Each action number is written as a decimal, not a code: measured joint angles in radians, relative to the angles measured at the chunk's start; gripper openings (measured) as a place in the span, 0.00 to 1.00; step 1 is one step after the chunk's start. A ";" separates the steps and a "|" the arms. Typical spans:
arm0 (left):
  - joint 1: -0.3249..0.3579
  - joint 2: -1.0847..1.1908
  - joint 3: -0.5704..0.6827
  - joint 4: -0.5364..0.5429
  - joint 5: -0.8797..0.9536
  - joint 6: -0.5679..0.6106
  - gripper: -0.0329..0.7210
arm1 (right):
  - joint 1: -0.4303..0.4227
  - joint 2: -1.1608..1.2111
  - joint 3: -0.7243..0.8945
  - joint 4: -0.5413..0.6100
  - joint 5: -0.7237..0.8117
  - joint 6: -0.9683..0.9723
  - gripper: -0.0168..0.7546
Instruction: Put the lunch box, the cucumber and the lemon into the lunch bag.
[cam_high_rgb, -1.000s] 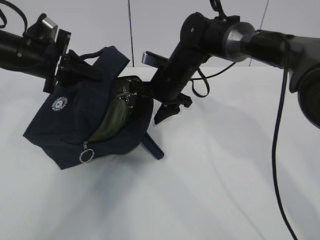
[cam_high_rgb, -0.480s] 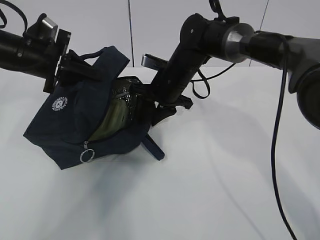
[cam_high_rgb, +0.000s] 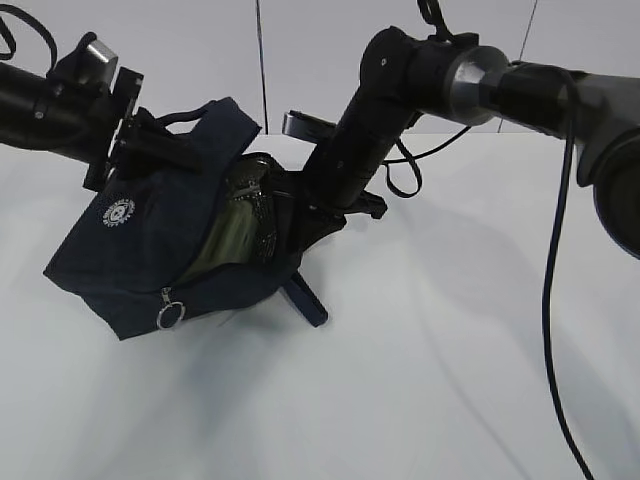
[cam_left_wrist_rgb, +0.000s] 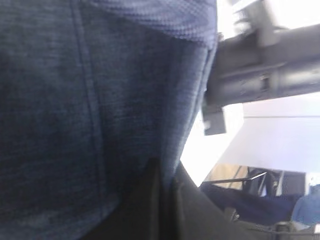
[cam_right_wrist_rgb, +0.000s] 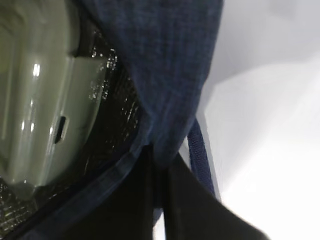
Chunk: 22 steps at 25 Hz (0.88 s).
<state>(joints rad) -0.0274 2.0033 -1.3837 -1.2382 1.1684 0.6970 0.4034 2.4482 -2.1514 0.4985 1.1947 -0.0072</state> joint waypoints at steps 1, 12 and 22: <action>0.000 0.000 0.000 0.012 0.000 -0.002 0.03 | 0.000 0.000 -0.003 -0.002 0.007 0.000 0.03; -0.021 0.000 -0.001 0.029 0.000 -0.107 0.03 | 0.005 -0.024 -0.139 -0.190 0.055 0.007 0.02; -0.126 0.000 -0.001 -0.189 -0.046 -0.124 0.03 | 0.005 -0.184 -0.126 -0.434 0.075 0.018 0.02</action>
<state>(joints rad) -0.1529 2.0033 -1.3843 -1.4276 1.1223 0.5730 0.4085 2.2643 -2.2772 0.0648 1.2699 0.0106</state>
